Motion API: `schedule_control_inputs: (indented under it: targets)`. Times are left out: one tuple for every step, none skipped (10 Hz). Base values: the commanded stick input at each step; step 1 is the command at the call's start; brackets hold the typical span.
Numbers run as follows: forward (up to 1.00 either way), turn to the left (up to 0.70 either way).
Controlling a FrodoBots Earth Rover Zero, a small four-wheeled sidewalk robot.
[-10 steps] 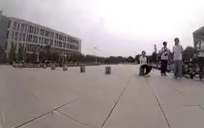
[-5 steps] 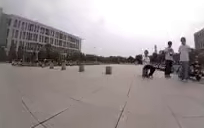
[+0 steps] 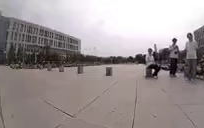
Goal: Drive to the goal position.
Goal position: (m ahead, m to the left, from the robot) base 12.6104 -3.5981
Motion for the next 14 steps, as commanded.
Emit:
schedule_control_inputs:
  targets:
    - [0.85,0.00]
    - [0.85,-0.12]
    - [0.85,-0.34]
    - [0.85,-0.26]
    - [0.85,-0.08]
    - [0.85,-0.01]
    - [0.85,-0.27]
    - [0.85,-0.14]
    - [0.85,-0.05]
    - [0.85,0.00]
    - [0.85,0.00]
    - [0.85,0.00]
    - [0.85,0.00]
    - [0.85,0.00]
